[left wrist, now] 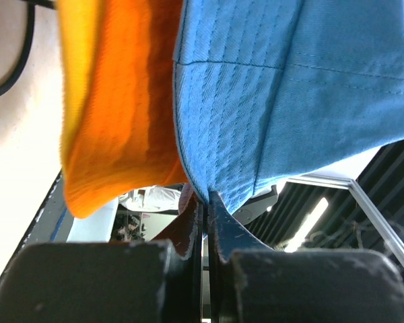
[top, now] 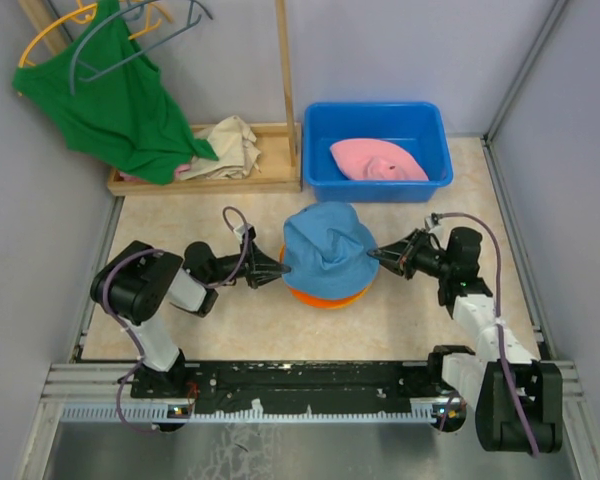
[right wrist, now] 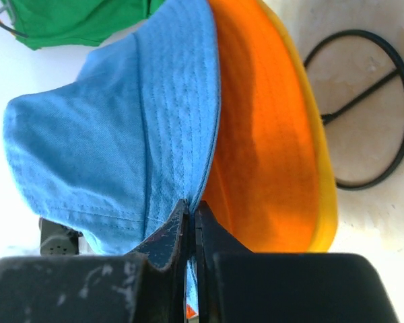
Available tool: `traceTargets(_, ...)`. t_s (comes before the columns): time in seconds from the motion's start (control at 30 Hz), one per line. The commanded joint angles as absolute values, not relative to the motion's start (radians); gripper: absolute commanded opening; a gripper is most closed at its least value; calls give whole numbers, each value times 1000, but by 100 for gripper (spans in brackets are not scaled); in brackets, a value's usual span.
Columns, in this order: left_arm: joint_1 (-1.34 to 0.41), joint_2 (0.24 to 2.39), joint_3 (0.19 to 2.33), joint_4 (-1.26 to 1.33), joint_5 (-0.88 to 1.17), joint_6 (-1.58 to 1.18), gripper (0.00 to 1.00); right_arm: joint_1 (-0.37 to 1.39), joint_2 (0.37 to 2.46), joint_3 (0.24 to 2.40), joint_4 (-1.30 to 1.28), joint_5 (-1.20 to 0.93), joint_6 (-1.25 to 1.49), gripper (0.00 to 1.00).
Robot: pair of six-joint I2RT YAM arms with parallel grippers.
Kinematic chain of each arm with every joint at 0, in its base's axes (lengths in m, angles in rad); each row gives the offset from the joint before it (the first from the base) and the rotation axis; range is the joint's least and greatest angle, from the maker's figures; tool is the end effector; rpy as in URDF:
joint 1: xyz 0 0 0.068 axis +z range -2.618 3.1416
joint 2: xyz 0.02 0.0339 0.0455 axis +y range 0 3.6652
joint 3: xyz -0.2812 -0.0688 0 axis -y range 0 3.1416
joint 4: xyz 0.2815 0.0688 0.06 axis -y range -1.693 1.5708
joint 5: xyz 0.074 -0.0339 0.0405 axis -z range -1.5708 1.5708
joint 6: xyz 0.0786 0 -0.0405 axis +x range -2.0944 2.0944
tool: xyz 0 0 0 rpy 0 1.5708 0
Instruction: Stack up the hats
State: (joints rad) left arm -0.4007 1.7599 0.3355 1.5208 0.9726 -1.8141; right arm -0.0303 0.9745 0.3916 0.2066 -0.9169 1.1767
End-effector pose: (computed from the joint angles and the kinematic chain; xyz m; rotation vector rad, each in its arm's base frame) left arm 0.2426 -0.1733 0.1313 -0.3828 2.1102 -2.2640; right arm 0.2452 0.0550 0.1965 0.5955 2.0734 1.6023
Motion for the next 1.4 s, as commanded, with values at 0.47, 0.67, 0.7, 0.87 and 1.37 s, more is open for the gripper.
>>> traceTargets(0.47,-374,2000,355,1791,1122,-1619,0,-86,1170,349,127,-900,834,0)
traceTargets(0.67,-316,2065,354,1790,1156,-1579,0,-97,1253,390,115,-875,768,0)
traceTargets(0.7,-306,2074,356,1791,1159,-1574,0,-98,1266,399,111,-876,758,0)
traceTargets(0.87,-281,2076,387,1791,1162,-1597,0,-98,1279,439,104,-877,747,0)
traceTargets(1.37,-257,1962,409,1790,1123,-1708,30,-99,1180,577,-32,-816,753,40)
